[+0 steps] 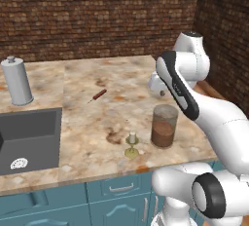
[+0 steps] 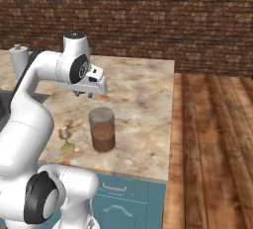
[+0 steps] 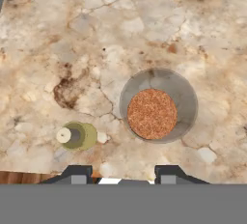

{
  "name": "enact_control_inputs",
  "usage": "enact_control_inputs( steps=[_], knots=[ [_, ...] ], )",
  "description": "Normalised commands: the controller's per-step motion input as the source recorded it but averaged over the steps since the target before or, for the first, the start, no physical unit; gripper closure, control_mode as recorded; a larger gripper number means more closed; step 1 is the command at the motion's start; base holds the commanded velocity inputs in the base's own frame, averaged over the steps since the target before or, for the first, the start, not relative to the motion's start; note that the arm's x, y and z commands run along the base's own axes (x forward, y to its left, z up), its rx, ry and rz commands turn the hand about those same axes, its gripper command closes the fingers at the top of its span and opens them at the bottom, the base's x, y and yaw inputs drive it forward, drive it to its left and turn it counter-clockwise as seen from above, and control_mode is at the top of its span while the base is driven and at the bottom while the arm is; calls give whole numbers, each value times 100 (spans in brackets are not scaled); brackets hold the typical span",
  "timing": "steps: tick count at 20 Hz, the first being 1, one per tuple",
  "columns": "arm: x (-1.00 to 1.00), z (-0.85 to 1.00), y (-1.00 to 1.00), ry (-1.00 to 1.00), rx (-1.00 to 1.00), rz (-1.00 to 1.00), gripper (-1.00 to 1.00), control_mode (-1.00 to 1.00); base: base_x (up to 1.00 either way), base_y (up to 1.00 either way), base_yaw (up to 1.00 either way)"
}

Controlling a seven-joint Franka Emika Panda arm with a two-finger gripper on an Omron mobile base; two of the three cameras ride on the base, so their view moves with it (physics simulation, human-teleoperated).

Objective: Pick the jar and candle from the dining table and place them in the open cabinet. Close the cabinet after placing the objects.

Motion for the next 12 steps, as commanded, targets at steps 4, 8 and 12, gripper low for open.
enact_control_inputs(
  steps=[4, 8, 12],
  knots=[
    [-24, 0, 21, -7, 0, -3, -100, -100, 0, 0, 0],
    [-62, -2, 48, -34, 0, -11, -100, -100, 0, 0, 0],
    [-64, -23, 48, -38, -5, -14, -100, -100, 0, 0, 0]
  ],
)
